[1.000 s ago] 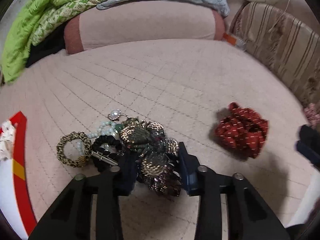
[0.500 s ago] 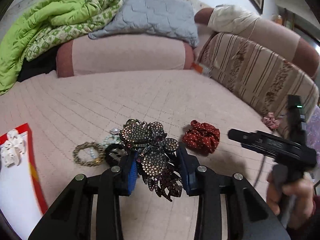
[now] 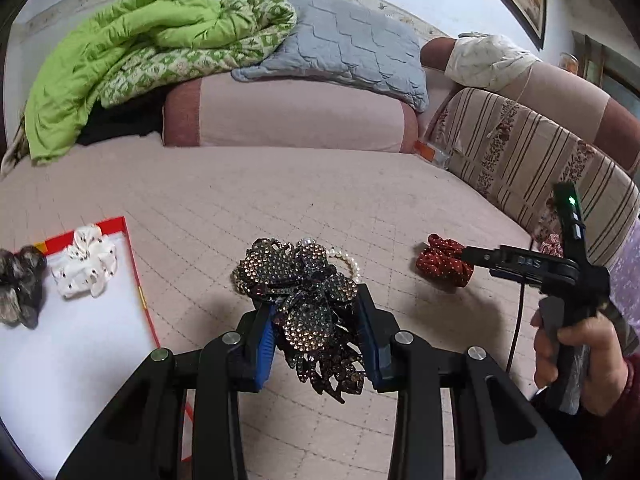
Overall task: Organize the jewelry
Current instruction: 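Grasp the rhinestone flower clip with left gripper while right grasps red polka-dot scrunchie, then carry the flower clip and red scrunchie with both grippers toward the tray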
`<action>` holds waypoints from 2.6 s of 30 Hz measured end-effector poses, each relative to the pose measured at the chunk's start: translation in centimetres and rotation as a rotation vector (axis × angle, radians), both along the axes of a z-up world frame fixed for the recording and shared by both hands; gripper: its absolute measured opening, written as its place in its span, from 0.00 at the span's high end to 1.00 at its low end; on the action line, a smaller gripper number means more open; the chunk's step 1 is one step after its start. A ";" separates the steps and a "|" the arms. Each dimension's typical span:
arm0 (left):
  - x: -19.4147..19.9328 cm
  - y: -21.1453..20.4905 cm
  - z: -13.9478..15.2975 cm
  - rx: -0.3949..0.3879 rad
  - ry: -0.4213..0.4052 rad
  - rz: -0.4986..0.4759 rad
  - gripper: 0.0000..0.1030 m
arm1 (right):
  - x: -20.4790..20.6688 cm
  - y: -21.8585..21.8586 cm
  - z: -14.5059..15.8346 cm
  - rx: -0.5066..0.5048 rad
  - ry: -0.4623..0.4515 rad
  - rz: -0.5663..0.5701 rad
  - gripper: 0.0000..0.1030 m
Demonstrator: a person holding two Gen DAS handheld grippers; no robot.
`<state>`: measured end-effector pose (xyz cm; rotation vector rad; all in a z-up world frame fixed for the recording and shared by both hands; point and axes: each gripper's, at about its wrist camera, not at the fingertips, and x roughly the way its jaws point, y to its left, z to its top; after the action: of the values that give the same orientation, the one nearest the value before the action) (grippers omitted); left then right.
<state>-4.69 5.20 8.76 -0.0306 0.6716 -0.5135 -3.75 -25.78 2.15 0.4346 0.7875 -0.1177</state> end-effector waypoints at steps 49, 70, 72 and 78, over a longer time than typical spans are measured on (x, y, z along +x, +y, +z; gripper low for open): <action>0.1 -0.4 -0.7 0.094 -0.036 0.070 0.66 | 1.4 8.1 3.2 -0.301 -0.190 0.194 0.88; -0.4 1.0 -0.2 0.074 -0.043 0.105 0.66 | 0.7 12.0 3.9 -0.317 -0.204 0.242 0.88; -0.6 1.5 0.0 0.074 -0.046 0.112 0.66 | 0.6 12.9 4.1 -0.316 -0.213 0.253 0.88; -1.1 3.4 0.5 0.060 -0.053 0.146 0.66 | 0.4 15.8 4.8 -0.326 -0.229 0.297 0.88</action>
<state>-5.79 8.62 9.29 -0.0091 0.6271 -0.3524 -3.39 -10.01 6.97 0.0180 0.5851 0.0803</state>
